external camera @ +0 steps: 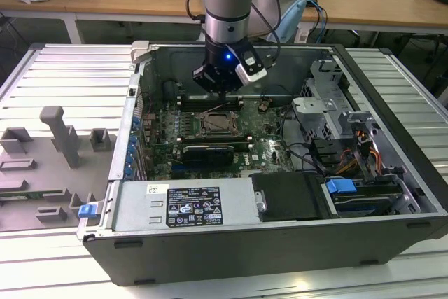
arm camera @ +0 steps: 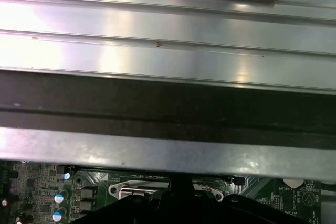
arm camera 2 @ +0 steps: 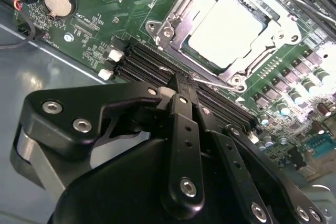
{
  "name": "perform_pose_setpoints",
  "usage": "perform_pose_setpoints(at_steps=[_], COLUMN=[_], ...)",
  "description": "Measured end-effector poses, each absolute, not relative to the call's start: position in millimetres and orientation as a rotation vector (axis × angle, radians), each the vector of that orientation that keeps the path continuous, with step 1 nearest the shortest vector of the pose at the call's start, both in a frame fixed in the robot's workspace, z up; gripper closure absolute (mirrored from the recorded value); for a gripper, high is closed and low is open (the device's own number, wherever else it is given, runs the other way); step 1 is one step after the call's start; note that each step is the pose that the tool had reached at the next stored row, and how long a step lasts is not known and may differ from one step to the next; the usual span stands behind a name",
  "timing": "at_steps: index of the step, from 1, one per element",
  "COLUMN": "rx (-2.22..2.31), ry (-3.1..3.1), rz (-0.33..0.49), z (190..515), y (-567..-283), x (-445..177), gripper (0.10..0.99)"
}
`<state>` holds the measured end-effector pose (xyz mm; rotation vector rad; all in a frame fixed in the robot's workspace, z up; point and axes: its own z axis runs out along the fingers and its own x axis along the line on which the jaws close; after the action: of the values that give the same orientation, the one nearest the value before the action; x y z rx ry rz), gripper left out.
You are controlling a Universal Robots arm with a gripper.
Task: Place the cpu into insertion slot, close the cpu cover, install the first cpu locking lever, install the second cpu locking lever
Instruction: 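Install the first cpu locking lever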
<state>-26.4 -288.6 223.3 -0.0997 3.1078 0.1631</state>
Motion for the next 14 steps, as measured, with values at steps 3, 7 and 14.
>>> perform_pose_setpoints(at_steps=[3,7,14], rx=[-0.105,-0.106,-0.106], ry=[3.108,3.108,3.109], rz=[0.163,0.163,0.16], z=[218,212,207], y=[-288,-288,-288], x=[-24,-22,-20], gripper=[0.98,0.98,0.98])
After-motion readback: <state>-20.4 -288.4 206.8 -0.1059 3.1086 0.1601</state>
